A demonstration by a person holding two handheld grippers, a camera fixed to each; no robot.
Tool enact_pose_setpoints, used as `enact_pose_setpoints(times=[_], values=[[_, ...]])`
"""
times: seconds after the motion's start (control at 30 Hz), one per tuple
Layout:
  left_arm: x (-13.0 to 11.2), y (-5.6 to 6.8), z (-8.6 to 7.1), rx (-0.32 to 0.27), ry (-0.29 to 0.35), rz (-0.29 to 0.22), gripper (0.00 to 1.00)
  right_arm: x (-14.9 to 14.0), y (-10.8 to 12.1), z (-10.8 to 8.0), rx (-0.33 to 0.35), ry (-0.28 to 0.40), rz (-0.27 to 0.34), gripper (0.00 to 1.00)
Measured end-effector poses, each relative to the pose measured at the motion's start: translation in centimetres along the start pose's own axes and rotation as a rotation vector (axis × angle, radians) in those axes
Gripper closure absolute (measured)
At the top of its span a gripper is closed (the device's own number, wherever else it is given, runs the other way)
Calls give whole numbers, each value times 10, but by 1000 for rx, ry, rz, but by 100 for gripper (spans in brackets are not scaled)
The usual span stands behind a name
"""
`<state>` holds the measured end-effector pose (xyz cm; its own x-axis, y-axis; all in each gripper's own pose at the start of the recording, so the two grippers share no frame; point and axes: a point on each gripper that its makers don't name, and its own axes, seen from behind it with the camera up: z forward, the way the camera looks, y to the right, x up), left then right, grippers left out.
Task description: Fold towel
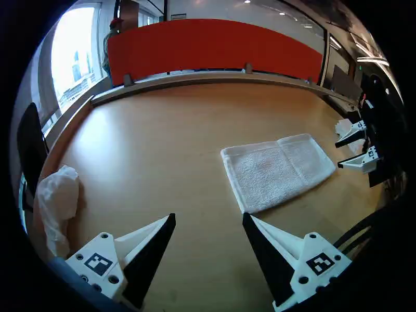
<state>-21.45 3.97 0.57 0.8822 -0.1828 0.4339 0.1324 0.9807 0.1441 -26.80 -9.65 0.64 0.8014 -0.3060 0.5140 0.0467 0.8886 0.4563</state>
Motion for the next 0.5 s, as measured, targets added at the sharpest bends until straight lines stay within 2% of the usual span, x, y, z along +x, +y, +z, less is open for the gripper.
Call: enact_pose_setpoints(times=[0.5], values=[[-8, -3, -18, 24, 92, -25, 4, -14, -8, 1, 51, -39, -51, 8]])
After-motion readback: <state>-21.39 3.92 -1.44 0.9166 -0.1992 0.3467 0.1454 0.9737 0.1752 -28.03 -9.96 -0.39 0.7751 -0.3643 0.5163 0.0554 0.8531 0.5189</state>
